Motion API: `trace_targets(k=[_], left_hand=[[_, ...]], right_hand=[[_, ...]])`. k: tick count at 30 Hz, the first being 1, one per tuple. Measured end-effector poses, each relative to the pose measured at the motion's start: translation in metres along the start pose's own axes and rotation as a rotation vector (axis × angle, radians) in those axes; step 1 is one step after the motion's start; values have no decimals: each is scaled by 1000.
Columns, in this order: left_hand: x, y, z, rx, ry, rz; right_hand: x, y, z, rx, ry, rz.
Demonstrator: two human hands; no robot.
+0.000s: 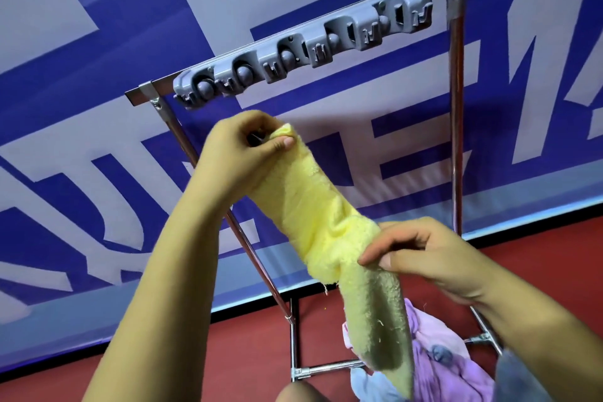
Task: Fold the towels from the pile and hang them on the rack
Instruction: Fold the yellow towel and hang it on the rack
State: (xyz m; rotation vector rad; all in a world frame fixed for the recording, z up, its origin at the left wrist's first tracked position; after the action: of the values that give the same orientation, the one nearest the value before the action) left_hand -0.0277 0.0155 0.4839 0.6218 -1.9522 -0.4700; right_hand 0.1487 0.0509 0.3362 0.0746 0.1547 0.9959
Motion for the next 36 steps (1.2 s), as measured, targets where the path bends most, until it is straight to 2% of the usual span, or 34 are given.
trace_targets(k=[3,5,9,13,19,23,28,33,36], left_hand=[[-27,-9,9,43,0,74],[-40,-21,14,91,-82,90],[-59,-62,22,257,-389,-9],[-92,-104,29,441,-700,4],[-109,-115,14,431,-880,183],[-97,-107,13,441,-1083,20],[-82,-99,8,337,-1130,-94],[-81,-97,8,397,-1071,-175],[-80,-98,12,406,-985,-168]], right_hand=[[-2,0,15,14,146,-10],[1,2,22,12,252,-44],[6,5,28,15,345,-121],[3,5,25,-24,401,-134],[-2,3,26,-47,471,-104],[0,4,24,-84,321,-130],[7,2,22,-102,239,-206],[2,2,28,-75,249,-197],[-1,5,30,-51,325,-183]])
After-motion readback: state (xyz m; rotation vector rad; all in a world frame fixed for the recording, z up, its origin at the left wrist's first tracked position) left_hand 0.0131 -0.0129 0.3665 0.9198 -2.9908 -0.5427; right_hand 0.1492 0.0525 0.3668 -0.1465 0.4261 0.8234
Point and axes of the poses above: each hand's wrist, its own y-axis towards the middle knuckle, its own x-axis out of the back of the hand, z = x × y, the point moved 7 cm from there along y, towards the middle knuckle, and after that the axes turned 7 degrees about -x, right-handed, at the moved point
